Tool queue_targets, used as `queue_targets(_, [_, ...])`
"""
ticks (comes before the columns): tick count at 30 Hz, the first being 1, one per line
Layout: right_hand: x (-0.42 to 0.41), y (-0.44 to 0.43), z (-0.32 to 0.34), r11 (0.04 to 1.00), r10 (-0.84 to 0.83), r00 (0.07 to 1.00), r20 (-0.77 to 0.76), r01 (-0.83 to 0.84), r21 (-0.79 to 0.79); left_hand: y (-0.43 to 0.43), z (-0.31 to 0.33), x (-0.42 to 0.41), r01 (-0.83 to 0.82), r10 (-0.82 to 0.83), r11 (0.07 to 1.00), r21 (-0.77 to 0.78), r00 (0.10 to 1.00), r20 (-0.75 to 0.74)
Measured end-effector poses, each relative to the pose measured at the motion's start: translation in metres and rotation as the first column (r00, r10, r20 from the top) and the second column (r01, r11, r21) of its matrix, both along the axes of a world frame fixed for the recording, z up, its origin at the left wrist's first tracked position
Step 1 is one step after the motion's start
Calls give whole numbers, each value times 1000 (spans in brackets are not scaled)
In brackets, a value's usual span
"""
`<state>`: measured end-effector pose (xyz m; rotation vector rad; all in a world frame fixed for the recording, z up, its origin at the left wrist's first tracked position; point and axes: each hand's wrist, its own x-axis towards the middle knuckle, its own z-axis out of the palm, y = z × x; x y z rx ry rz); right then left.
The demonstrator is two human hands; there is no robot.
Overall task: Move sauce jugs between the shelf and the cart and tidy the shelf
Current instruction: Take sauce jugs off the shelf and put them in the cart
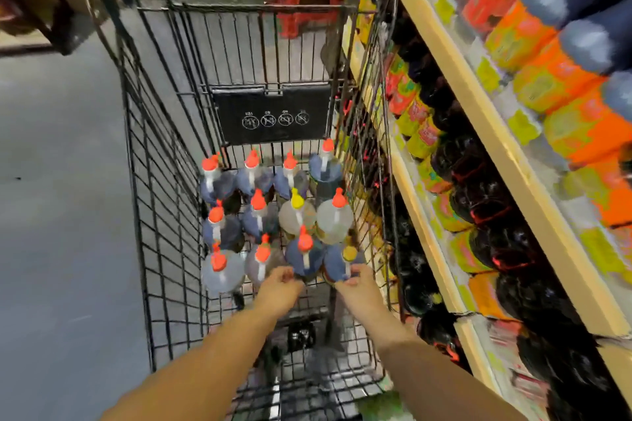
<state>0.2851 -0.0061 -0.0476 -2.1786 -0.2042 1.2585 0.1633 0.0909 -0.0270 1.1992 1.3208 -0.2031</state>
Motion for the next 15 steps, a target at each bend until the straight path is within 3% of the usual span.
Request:
queue_targets(5, [4, 0, -29, 993, 88, 996, -10, -89, -76, 0, -55, 29, -12, 11, 996, -86, 1000, -15])
queue_targets(8, [1, 1, -43, 996, 50, 997, 50, -47, -73, -3, -112, 28, -57, 43, 983, -172, 996, -80])
queue_targets(12, [2, 3, -37, 990, 84, 991, 102, -71, -122, 7, -83, 29, -113, 84, 965, -237, 988, -127])
queue_targets(15, [5, 0, -20, 983, 132, 982, 136, -112, -148, 14, -33, 29, -57, 31, 974, -219, 993, -117])
